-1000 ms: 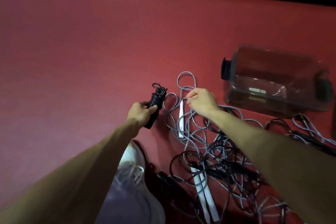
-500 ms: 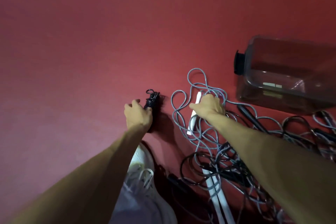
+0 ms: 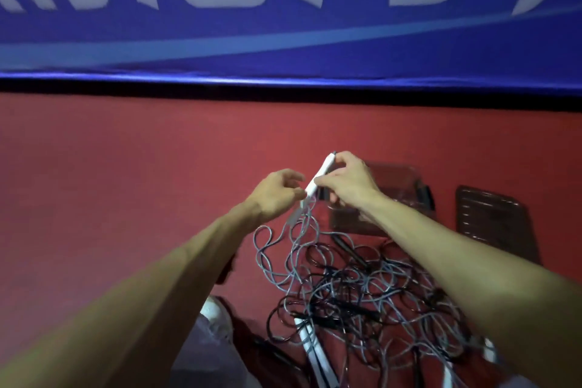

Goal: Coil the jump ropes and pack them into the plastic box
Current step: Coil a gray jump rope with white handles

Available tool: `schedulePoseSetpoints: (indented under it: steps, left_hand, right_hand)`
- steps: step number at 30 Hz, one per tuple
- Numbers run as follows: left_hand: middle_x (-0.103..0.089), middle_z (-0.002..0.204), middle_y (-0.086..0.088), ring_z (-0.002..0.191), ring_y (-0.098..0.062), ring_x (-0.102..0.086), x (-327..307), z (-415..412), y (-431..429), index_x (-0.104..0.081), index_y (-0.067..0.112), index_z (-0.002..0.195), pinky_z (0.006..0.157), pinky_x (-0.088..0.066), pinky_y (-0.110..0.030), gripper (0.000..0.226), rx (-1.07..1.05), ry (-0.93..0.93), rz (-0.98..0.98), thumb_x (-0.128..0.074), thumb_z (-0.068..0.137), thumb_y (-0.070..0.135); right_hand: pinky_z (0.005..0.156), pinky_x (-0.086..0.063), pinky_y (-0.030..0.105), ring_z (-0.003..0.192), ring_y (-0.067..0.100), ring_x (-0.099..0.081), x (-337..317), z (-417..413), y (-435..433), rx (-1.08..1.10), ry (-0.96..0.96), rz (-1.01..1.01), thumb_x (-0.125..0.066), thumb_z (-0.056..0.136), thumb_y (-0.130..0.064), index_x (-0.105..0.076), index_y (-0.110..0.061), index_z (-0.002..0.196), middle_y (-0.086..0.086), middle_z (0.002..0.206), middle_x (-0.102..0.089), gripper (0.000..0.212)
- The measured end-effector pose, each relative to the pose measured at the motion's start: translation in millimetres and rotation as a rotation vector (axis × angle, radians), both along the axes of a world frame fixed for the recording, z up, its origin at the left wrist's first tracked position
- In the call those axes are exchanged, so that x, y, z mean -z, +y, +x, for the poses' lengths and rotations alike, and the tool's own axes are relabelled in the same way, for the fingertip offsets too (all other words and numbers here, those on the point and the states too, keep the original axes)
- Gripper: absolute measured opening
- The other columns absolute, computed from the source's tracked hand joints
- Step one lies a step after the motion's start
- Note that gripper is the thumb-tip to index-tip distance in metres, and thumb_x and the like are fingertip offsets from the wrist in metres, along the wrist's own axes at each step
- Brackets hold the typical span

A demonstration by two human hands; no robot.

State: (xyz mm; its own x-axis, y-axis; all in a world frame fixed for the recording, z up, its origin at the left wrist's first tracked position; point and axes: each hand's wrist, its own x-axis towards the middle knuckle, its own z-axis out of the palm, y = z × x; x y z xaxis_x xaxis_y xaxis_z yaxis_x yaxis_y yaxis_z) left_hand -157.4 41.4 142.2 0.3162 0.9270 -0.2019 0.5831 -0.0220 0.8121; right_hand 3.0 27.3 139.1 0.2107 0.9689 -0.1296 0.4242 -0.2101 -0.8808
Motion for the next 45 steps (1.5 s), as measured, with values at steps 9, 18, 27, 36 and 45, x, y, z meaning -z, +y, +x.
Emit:
schedulePoseSetpoints:
  steps: [9,18,27,36,45]
  left_hand:
    - [-0.062,0.077,0.001,0.073,-0.017,-0.059,-116,54,-65,-0.067,0.019,0.098,0.073,-0.054,-0.035,0.007,0.114,-0.111,0.285,-0.066,0.092,0.018]
    - [-0.068,0.085,-0.004,0.076,-0.019,-0.064,-112,76,-107,-0.063,0.014,0.097,0.069,-0.05,-0.035,0.007,0.073,-0.162,0.371,-0.062,0.092,0.009]
    - [-0.057,0.067,0.001,0.053,-0.009,-0.047,-151,111,-122,-0.061,0.012,0.089,0.053,-0.039,-0.022,0.011,0.122,-0.55,0.301,-0.058,0.091,0.001]
    - [-0.044,0.059,0.005,0.044,-0.009,-0.036,-146,97,-127,-0.052,0.015,0.083,0.045,-0.033,-0.023,0.016,-0.048,-0.812,0.091,-0.063,0.088,0.005]
    - [-0.045,0.057,0.005,0.053,-0.016,-0.04,-117,84,-113,-0.066,0.012,0.089,0.057,-0.036,-0.032,0.017,0.057,-0.293,0.23,-0.056,0.098,0.022]
  right_hand:
    - [0.038,-0.034,0.011,0.037,0.006,-0.054,-142,48,-89,-0.045,-0.128,0.315,-0.069,0.085,-0.016,-0.061,-0.018,0.095,0.006,0.073,-0.073,0.013]
    - [0.08,-0.055,0.036,0.081,0.013,-0.063,-112,96,-128,0.251,-0.056,0.361,-0.061,0.092,-0.04,-0.06,-0.022,0.094,-0.006,0.085,-0.064,0.018]
    - [0.09,-0.046,0.037,0.092,0.019,-0.062,-110,91,-144,-0.019,0.006,0.283,-0.052,0.099,-0.025,-0.064,-0.025,0.086,-0.001,0.094,-0.071,0.018]
    - [0.067,-0.061,0.032,0.078,0.019,-0.07,-116,95,-169,0.036,-0.095,0.335,-0.057,0.094,-0.006,-0.064,-0.02,0.088,0.002,0.079,-0.07,0.017]
    - [0.063,-0.061,0.032,0.063,0.017,-0.068,-137,111,-173,0.265,0.51,0.515,-0.052,0.097,-0.002,-0.064,-0.003,0.1,0.013,0.081,-0.064,0.012]
